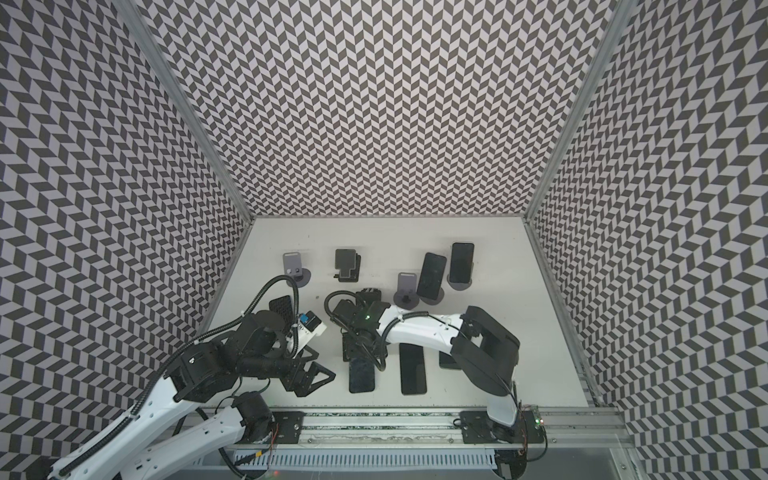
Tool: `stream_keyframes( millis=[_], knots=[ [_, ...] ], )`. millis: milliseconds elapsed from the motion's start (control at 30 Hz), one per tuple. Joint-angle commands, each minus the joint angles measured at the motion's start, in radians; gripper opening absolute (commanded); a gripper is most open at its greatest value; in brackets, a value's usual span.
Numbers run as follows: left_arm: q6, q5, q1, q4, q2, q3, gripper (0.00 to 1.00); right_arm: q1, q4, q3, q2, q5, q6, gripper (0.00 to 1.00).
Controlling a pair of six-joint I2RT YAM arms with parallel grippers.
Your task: Remove the phone from the phone stand
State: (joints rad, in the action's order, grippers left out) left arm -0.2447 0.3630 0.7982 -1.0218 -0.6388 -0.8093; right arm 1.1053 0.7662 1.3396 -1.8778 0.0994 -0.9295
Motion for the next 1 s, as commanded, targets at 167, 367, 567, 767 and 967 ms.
stream_keyframes(
  millis=[167, 367, 567, 767, 967],
  knots=[
    [0.005, -0.02, 0.003, -0.011, 0.044, 0.016, 0.91, 0.024, 0.007, 0.031, -0.017, -0.038, -0.07, 0.65],
    [0.001, -0.019, 0.003, -0.024, 0.045, 0.016, 0.9, 0.025, 0.054, 0.094, -0.064, -0.061, -0.096, 0.65],
    [-0.014, -0.025, 0.003, -0.078, 0.041, 0.003, 0.9, 0.026, 0.154, 0.211, -0.164, -0.069, -0.084, 0.65],
    [-0.03, -0.037, 0.003, -0.131, 0.042, -0.011, 0.9, 0.024, 0.187, 0.278, -0.209, -0.076, -0.056, 0.66],
    [-0.03, -0.044, 0.003, -0.147, 0.044, -0.016, 0.89, 0.011, 0.225, 0.333, -0.252, -0.083, -0.029, 0.67]
  ],
)
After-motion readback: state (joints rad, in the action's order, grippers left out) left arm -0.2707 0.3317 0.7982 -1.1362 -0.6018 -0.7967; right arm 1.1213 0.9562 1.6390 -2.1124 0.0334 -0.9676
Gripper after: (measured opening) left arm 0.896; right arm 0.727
